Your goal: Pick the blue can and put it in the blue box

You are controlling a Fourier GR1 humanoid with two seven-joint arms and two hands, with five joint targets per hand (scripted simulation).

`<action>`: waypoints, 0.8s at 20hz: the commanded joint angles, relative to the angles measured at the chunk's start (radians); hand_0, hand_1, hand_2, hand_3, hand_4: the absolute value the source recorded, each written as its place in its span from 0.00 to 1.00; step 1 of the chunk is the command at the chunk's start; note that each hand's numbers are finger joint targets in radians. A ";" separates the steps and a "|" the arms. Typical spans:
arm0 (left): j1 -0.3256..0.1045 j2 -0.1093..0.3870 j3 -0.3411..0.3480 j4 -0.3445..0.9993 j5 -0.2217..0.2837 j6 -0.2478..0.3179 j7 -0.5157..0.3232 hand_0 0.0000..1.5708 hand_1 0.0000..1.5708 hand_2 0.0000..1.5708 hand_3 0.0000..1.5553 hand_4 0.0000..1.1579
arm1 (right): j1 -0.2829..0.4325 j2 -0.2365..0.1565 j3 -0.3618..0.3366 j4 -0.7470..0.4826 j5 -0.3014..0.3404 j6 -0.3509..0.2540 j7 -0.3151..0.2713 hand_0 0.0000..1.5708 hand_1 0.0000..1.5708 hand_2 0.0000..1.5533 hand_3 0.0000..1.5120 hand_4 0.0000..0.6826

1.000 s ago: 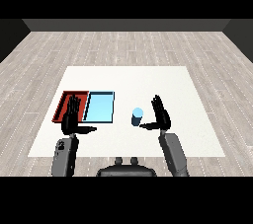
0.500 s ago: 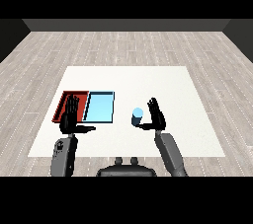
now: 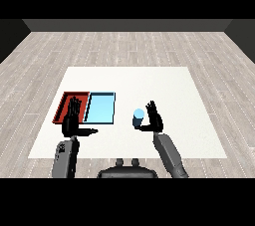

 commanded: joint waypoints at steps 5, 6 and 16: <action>-0.010 0.021 0.035 0.018 0.045 -0.035 -0.014 0.00 0.00 0.00 0.00 0.00 | -0.132 0.004 0.074 0.226 -0.099 -0.020 -0.123 0.00 0.00 0.00 0.00 0.00; -0.026 -0.006 0.008 0.066 -0.007 0.002 -0.050 0.00 0.00 0.00 0.00 0.00 | -0.130 0.004 0.017 0.226 -0.073 0.017 -0.071 0.00 0.00 0.00 0.00 0.00; -0.017 0.030 0.036 0.008 0.068 -0.045 0.023 0.00 0.00 0.00 0.00 0.00 | -0.212 0.004 0.071 0.295 -0.131 -0.025 -0.064 0.00 0.00 0.00 0.00 0.00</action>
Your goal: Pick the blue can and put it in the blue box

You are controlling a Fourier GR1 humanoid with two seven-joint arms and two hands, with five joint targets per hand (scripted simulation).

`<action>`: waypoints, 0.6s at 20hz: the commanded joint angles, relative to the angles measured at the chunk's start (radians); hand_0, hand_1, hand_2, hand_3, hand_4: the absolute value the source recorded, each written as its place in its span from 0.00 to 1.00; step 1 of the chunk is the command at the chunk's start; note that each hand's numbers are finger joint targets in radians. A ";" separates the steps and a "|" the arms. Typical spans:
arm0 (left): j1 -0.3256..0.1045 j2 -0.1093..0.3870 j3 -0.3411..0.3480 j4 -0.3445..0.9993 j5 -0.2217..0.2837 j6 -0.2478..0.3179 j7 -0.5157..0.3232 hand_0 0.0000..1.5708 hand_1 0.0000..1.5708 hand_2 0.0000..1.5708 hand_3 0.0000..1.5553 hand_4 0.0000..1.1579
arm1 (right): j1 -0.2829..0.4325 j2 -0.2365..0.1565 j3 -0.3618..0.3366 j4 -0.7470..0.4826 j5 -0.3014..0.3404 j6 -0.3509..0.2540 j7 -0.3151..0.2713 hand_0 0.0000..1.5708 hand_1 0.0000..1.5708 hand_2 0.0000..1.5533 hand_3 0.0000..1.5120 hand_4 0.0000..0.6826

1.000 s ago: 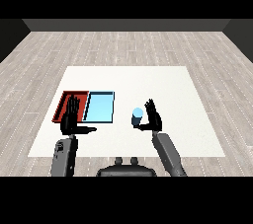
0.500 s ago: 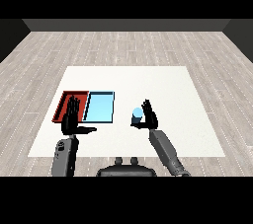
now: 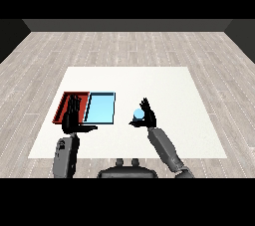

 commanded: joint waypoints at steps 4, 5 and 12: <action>-0.007 0.005 0.002 0.004 -0.009 0.006 -0.003 0.00 0.00 0.00 0.00 0.00 | -0.036 0.000 0.069 0.088 -0.053 -0.032 -0.059 0.00 0.00 0.00 0.00 0.00; 0.061 -0.023 -0.031 -0.099 -0.017 0.028 0.032 0.00 0.00 0.00 0.00 0.00 | -0.085 0.000 0.030 0.136 -0.050 0.008 -0.045 0.00 0.00 0.00 0.00 0.00; 0.041 0.031 0.026 -0.051 0.032 -0.019 0.042 0.00 0.00 0.00 0.00 0.00 | -0.054 0.000 0.033 0.099 0.004 -0.273 -0.035 0.95 0.95 0.97 0.98 0.88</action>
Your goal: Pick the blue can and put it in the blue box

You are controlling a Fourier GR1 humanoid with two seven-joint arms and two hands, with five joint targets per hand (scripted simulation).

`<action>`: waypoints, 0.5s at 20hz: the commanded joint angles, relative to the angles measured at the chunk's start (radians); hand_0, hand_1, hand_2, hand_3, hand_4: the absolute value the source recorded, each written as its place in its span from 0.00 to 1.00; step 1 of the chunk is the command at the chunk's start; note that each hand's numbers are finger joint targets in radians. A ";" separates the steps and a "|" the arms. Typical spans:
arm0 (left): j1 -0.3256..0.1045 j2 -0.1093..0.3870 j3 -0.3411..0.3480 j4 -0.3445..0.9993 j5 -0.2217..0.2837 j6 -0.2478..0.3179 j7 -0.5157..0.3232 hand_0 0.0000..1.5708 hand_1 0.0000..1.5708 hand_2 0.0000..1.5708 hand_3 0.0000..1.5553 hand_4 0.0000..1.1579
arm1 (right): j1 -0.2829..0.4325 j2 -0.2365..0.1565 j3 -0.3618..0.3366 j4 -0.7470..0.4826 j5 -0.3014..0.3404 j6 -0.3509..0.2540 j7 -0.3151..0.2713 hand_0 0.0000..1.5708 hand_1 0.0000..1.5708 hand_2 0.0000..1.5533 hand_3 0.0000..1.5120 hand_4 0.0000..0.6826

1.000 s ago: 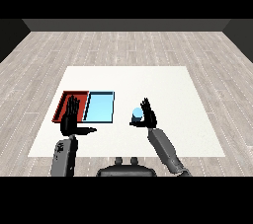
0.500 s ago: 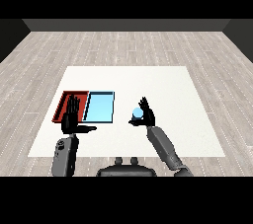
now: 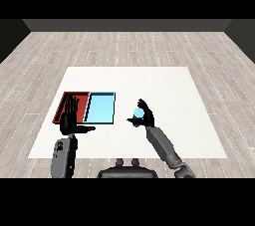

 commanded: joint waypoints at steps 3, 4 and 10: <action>0.001 0.006 0.002 -0.043 0.016 0.004 0.053 0.00 0.00 0.00 0.00 0.00 | -0.094 0.001 0.018 0.064 0.028 -0.226 0.017 0.95 0.95 0.95 0.94 0.95; -0.034 -0.005 -0.006 -0.007 -0.009 0.028 0.047 0.00 0.00 0.00 0.00 0.00 | 0.003 0.001 0.039 0.023 0.078 -0.224 -0.010 0.95 0.95 0.95 0.95 0.93; -0.078 -0.038 -0.027 0.179 -0.062 0.025 -0.092 0.00 0.00 0.00 0.00 0.00 | -0.028 0.001 0.135 0.002 0.020 -0.328 0.027 0.95 0.95 0.96 0.95 0.90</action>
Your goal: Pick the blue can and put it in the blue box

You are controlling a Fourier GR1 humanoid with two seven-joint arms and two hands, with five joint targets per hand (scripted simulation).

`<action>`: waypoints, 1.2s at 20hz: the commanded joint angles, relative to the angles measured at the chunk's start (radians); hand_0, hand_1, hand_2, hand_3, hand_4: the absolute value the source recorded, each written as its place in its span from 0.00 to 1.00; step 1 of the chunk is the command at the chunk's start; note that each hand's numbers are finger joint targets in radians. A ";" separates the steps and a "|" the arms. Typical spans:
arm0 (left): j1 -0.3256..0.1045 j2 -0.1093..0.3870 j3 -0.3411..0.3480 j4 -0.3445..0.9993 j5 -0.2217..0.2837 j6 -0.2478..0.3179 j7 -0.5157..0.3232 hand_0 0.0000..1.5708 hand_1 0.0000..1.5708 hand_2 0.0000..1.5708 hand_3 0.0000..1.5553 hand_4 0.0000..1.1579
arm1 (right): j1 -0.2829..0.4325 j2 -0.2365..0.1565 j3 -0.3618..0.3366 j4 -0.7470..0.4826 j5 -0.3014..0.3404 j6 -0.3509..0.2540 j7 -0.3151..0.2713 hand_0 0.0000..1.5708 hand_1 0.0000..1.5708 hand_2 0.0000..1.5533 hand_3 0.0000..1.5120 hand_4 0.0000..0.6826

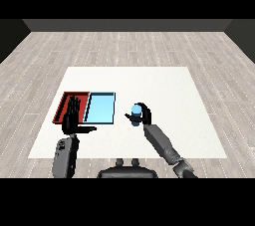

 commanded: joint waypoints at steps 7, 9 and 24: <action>-0.024 -0.008 -0.059 0.040 -0.066 0.005 0.001 0.00 0.00 0.00 0.00 0.00 | 0.007 -0.091 0.018 -0.227 0.130 -0.063 0.170 0.91 0.91 0.93 0.93 0.91; -0.044 0.009 -0.054 0.037 -0.036 -0.022 0.047 0.00 0.00 0.00 0.00 0.00 | 0.002 -0.142 0.030 -0.336 0.147 -0.081 0.237 0.93 0.93 0.93 0.93 0.92; -0.076 -0.069 -0.271 0.083 -0.102 0.096 0.138 0.00 0.00 0.00 0.00 0.00 | 0.025 -0.150 0.005 -0.598 0.401 -0.075 0.424 0.90 0.90 0.93 0.93 0.90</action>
